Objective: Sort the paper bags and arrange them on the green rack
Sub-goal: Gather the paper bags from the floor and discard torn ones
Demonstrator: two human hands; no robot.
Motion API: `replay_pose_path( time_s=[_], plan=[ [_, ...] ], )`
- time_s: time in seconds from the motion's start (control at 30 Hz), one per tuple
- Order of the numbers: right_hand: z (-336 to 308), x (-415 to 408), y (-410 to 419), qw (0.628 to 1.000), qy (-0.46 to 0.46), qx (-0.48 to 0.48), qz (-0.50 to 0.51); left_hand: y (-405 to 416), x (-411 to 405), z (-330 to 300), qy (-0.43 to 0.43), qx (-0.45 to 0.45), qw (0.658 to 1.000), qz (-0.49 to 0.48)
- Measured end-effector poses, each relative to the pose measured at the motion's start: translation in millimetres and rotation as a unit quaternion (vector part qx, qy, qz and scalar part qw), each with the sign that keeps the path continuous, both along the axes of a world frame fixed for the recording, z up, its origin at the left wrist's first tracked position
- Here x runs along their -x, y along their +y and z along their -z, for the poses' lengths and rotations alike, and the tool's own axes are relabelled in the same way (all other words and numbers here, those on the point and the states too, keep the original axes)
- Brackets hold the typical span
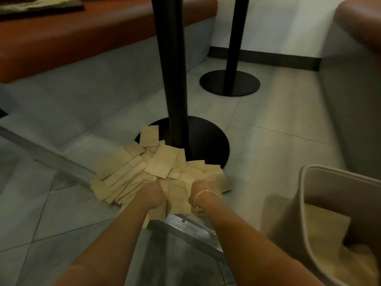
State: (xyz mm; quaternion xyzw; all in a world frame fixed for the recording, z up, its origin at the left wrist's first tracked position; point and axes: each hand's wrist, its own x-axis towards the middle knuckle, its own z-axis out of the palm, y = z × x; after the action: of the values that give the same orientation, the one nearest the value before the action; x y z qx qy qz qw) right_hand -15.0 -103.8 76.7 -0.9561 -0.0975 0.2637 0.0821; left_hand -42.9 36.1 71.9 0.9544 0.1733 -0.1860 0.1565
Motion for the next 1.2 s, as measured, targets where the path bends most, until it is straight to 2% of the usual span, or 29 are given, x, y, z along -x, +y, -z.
replay_pose_path(
  time_s=[0.13,0.23,0.4,0.63,0.77,0.83,1.0,1.2],
  plan=[
    [37.3,-5.7,14.2,0.999,-0.034,0.021,0.000,22.1,-7.2,27.6,0.025,-0.024,0.999,-0.013],
    [60.6,-14.3,19.4,0.999,-0.030,0.030,0.022,35.5,-18.4,44.8,0.012,-0.041,0.999,-0.002],
    [77.2,-35.1,21.3,0.996,-0.073,0.036,0.040,41.2,-36.9,65.3,-0.023,-0.086,0.996,0.028],
    [97.5,-46.2,14.0,0.997,-0.060,-0.008,0.047,34.0,-71.4,95.2,-0.155,-0.134,0.978,0.032],
    [99.9,-53.1,13.0,0.998,-0.047,-0.016,0.047,35.6,-86.9,109.5,-0.116,-0.160,0.978,0.065],
    [100.9,-56.1,9.8,0.997,-0.043,-0.033,0.047,36.6,-90.8,113.7,-0.105,-0.155,0.980,0.062],
    [101.0,-57.8,-0.7,0.998,-0.038,-0.034,0.024,22.0,-91.8,114.4,-0.149,-0.116,0.979,0.076],
    [90.3,-56.5,-12.0,0.999,-0.002,-0.027,0.028,-8.3,-88.4,91.5,-0.130,-0.025,0.982,0.132]
  ],
)
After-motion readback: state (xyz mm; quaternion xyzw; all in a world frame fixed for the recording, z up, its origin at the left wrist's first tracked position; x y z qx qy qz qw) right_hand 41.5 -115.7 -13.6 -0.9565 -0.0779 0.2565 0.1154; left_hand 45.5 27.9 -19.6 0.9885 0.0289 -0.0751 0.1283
